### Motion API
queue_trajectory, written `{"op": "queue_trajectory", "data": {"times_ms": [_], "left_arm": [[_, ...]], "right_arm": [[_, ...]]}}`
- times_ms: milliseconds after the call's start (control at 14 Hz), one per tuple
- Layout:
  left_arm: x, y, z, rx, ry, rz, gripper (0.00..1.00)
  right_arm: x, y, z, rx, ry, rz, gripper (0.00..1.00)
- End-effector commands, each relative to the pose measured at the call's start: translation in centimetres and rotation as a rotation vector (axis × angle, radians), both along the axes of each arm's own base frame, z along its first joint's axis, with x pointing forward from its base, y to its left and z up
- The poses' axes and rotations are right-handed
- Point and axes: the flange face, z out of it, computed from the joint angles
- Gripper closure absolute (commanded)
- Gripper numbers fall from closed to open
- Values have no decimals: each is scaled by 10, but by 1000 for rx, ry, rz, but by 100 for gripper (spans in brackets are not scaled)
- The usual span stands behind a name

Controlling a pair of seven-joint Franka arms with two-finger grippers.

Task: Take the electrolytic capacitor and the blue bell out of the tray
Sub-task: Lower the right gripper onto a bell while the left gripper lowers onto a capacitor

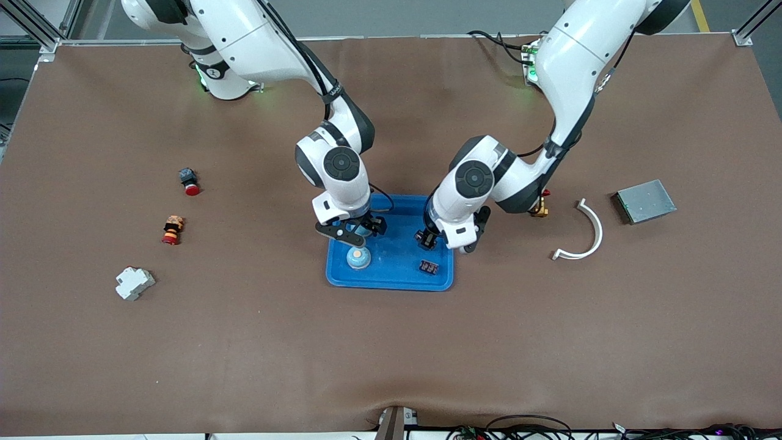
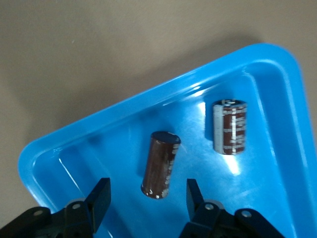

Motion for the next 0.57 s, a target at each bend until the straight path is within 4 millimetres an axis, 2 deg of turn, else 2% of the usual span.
{"op": "queue_trajectory", "data": {"times_ms": [0, 357, 429, 500], "left_arm": [[0, -3, -13, 21, -31, 33, 32], [-1, -11, -30, 3, -55, 95, 38], [-5, -14, -34, 5, -49, 89, 43], [-3, -13, -35, 7, -51, 91, 52]], "right_arm": [[2, 5, -4, -12, -20, -3, 0], [-5, 13, -14, -10, -21, 10, 0], [-6, 13, -14, -11, -20, 12, 0], [-6, 13, -14, -13, -20, 12, 0]]}}
